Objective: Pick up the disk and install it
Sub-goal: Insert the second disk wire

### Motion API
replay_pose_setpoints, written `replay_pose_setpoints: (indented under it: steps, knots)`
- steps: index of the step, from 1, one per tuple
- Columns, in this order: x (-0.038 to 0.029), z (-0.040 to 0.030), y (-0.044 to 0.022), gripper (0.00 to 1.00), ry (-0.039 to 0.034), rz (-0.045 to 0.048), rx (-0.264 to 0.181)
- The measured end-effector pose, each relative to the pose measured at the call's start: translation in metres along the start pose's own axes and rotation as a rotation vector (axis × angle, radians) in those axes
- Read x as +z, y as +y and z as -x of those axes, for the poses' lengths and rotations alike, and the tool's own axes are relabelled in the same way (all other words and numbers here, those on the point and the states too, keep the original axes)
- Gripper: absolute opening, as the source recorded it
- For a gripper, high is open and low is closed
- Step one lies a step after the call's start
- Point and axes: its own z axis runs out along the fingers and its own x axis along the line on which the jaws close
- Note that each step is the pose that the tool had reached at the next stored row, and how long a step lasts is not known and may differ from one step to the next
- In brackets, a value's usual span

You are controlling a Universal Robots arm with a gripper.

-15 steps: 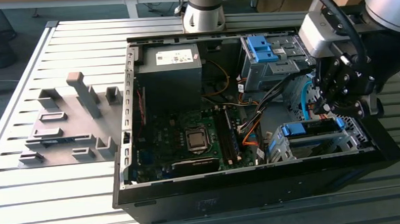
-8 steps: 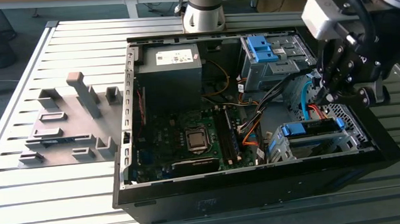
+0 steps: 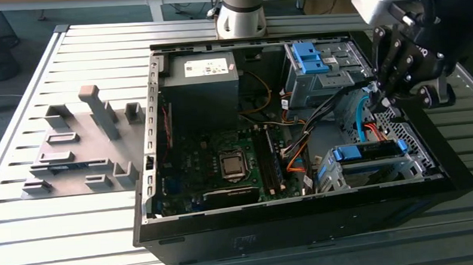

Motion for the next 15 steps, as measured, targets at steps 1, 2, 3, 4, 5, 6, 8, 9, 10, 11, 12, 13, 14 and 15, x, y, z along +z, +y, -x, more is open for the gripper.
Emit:
replay_pose_setpoints:
  steps: [1,2,3,4,5,6,8,9,10,11,12,13,14,15]
  knots:
    - [-0.0001,0.0025,0.0,0.11,0.0039,0.0018,0.0]
    - [-0.0002,0.0051,-0.0001,0.11,0.0079,0.0037,0.0]
    - [-0.0003,0.0075,-0.0001,0.11,0.0106,0.0058,0.0]
    - [-0.0006,0.0092,-0.0001,0.11,0.011,0.0087,0.0]
    - [-0.0014,0.0104,-0.0002,0.11,0.0114,0.0117,0.0]
    - [-0.003,0.0114,-0.0002,0.11,0.0118,0.0144,0.0]
    - [-0.0063,0.0128,-0.0003,0.11,0.0117,0.0181,0.001]
    - [-0.007,0.0138,-0.0003,0.11,0.0113,0.0184,0.001]
    - [-0.0074,0.015,-0.0004,0.11,0.0114,0.0184,0.002]
    - [-0.0078,0.0166,-0.0005,0.11,0.0118,0.0184,0.003]
    - [-0.0078,0.0186,-0.0005,0.11,0.0117,0.0184,0.004]
    - [-0.0077,0.0207,-0.0005,0.11,0.0118,0.0184,0.005]
    - [-0.0076,0.0225,-0.0005,0.11,0.0119,0.0184,0.006]
    - [-0.0075,0.0244,-0.0006,0.11,0.0118,0.0183,0.006]
